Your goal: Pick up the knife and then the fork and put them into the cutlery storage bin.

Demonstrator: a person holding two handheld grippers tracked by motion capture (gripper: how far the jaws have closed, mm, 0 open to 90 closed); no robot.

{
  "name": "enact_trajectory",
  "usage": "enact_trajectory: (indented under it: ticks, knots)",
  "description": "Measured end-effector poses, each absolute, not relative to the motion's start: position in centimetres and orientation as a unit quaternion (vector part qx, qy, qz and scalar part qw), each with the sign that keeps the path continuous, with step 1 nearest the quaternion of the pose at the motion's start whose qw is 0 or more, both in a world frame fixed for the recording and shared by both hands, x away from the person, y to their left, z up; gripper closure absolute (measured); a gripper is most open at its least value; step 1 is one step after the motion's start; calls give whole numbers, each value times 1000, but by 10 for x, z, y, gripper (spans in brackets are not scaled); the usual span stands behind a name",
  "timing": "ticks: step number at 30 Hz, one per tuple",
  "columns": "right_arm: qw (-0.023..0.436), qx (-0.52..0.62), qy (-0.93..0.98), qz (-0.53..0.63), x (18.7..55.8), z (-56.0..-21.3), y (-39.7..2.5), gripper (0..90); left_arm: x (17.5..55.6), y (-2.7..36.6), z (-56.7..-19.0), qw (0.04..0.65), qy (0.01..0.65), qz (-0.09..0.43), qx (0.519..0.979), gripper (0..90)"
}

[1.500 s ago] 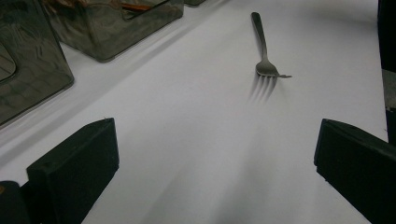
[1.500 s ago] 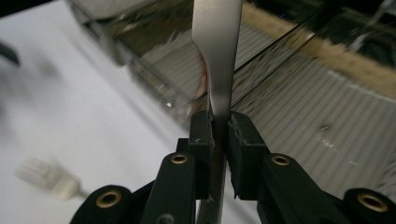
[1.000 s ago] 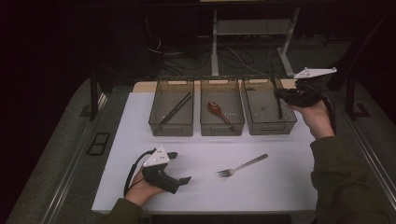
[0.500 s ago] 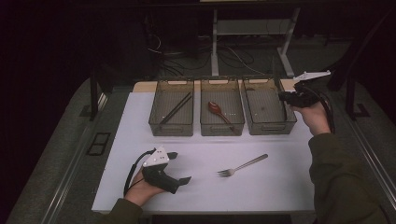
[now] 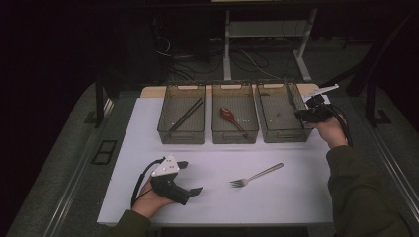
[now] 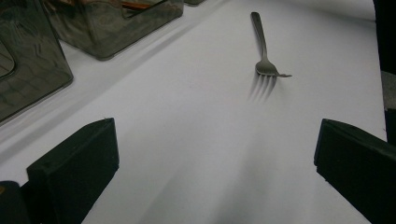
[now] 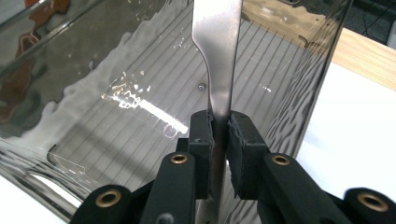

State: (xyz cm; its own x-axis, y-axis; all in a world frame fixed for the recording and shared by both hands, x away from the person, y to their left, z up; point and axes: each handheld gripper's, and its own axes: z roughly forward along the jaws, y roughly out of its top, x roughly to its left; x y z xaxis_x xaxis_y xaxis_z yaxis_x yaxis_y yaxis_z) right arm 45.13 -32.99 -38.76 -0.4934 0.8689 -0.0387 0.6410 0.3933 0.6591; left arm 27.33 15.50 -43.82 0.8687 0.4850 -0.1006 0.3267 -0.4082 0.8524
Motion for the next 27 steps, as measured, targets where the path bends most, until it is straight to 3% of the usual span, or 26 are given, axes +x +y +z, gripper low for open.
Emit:
enact_trajectory:
  ticks: [16, 20, 27]
  knots:
    - [203, 461, 829, 244, 462, -396, -310, 769, 273, 156, -438, 485, 242, 81, 836, 0]
    - [201, 465, 822, 262, 463, -397, -309, 601, 273, 156, -438, 484, 241, 81, 837, 0]
    - [205, 474, 810, 279, 462, -395, -311, 460, 273, 155, -438, 484, 241, 80, 837, 0]
